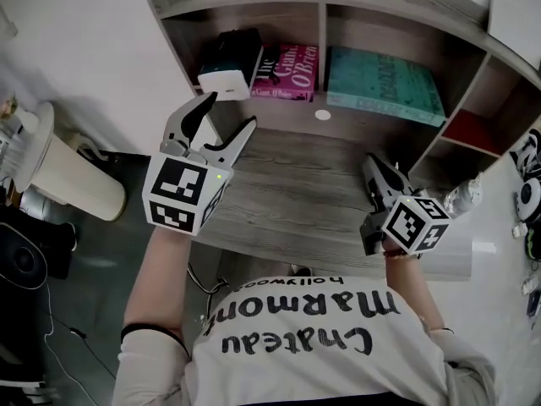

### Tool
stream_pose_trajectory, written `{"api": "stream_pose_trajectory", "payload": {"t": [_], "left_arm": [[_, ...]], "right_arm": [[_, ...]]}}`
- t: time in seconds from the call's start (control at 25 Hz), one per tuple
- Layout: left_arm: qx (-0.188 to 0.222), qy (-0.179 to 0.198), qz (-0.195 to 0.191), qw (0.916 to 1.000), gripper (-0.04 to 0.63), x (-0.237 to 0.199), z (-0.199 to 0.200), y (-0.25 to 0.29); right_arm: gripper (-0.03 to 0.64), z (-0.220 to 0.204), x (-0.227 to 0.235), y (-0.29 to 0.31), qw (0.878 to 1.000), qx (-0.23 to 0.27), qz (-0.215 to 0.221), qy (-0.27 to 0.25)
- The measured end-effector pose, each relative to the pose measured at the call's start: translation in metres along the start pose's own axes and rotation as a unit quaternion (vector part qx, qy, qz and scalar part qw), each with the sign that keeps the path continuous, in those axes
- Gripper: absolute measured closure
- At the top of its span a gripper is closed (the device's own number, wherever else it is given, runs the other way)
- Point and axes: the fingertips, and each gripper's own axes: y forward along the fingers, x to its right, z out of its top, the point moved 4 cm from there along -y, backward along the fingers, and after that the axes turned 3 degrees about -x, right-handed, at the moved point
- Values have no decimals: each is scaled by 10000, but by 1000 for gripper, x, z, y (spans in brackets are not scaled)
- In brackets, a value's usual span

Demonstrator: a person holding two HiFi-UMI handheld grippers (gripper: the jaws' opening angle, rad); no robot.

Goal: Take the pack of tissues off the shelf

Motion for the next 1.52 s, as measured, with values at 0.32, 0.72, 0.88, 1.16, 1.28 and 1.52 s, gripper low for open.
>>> {"api": "stream_pose_trajectory", "payload": {"t": [0.32,0.72,0.88,1.16,1.28,1.52], "left_arm": [[-477,1444,234,9881,259,-4,5,22],[-1057,3374,858,9315,242,-12,-1,48],[-1258,3611,880,9198,242,-13,-10,56],[-1343,3886,980,9063,242,-13,-14,68],[-1390,3983,938,9018,242,-14,-16,73],[-1274,3894,910,9077,247,-14,-13,73]], "right_arm": [[609,-12,5,-2,9998,-140,-67,94],[609,-12,11,-10,9997,-148,-174,113],[609,-13,15,-12,9996,-146,-198,170],[609,-13,21,-12,9993,-129,-217,269],[609,-13,23,-14,9992,-105,-258,285],[609,-16,34,-19,9983,-77,-420,386]]}}
